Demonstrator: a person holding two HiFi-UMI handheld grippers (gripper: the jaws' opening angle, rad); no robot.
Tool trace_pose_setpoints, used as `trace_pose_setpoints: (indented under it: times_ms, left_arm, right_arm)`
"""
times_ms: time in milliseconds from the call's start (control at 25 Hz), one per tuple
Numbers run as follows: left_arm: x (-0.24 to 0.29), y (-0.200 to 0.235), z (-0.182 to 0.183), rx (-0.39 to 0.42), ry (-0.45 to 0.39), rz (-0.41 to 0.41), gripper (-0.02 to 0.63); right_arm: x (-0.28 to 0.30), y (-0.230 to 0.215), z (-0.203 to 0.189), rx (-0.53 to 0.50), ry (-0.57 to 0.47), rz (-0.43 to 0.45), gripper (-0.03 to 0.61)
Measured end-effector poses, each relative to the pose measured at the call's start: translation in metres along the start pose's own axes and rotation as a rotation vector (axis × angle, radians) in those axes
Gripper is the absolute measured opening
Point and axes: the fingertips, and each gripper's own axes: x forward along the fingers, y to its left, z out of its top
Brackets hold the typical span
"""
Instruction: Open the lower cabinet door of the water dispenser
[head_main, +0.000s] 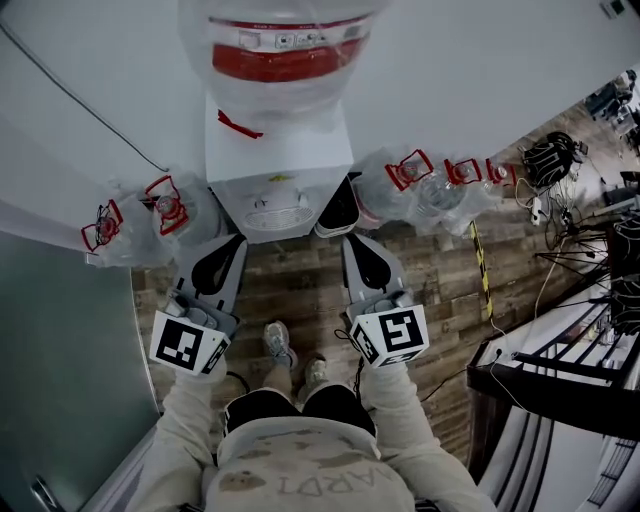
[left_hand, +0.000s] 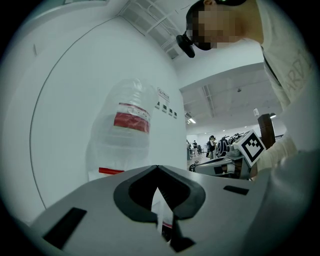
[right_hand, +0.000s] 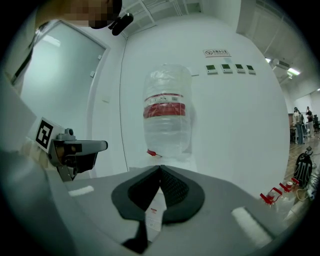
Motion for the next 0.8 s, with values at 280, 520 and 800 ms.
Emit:
trace_pose_setpoints:
  times_ms: [280,520,800]
  left_arm:
    - [-0.005,0.004,-0.054,0.005,0.031,0.001,0.003]
    - [-0.004,0.004,-0.103,-0.014,0.05,0.018,0.003]
    - [0.007,0.001,-0.16,-0.021,0.04,0.038,0.003]
  right_arm:
    - [0.013,-0.005,-0.059,0.015,0.053,0.016,0.009]
    - [0.024,-0.015,-0.113,0.016,0.089,0.039,0.009]
    - [0.038,-0.024,-0.18,-0.001,0.11,0.073,0.011]
